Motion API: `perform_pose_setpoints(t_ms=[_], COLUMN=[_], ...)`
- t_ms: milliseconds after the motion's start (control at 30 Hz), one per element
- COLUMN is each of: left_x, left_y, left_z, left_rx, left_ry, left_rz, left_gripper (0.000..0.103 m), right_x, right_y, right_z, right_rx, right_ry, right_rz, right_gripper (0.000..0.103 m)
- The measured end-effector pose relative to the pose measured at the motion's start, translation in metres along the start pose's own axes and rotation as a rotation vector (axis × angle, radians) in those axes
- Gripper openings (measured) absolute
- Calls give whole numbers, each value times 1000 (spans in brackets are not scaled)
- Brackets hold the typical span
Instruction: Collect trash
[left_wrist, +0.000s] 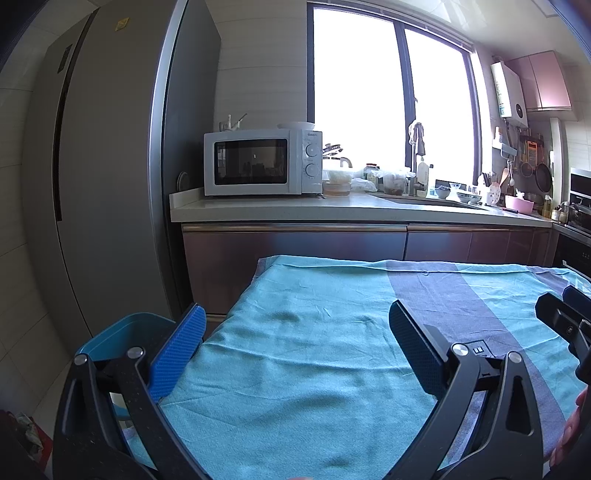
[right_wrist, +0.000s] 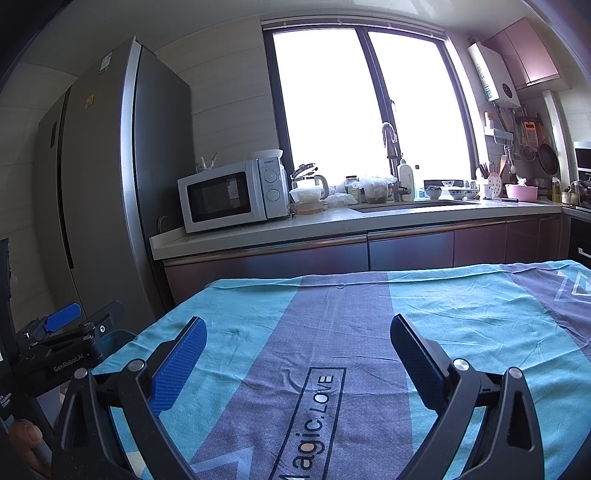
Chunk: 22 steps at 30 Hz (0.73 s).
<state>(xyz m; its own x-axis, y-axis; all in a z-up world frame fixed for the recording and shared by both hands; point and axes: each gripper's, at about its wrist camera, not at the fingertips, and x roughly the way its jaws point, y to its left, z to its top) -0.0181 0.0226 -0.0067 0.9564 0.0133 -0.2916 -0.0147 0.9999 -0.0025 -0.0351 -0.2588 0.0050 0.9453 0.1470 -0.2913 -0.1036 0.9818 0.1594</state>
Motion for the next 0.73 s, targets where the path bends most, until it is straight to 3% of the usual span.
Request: perform_pose_setpoints(t_ms=[467, 600, 733], left_x=[8, 23, 56], left_y=[-4, -7, -11], left_z=[2, 3, 6], left_rx=[5, 11, 20], left_ry=[23, 102, 224], left_rz=[-23, -47, -88], left_gripper=[97, 97, 97], right_x=[2, 4, 16], right_y=[-7, -16, -36], right_z=[-1, 1, 6], right_rx=[7, 18, 29], right_ry=[10, 28, 114], right_rz=[-3, -8, -47], right_gripper=[96, 96, 96])
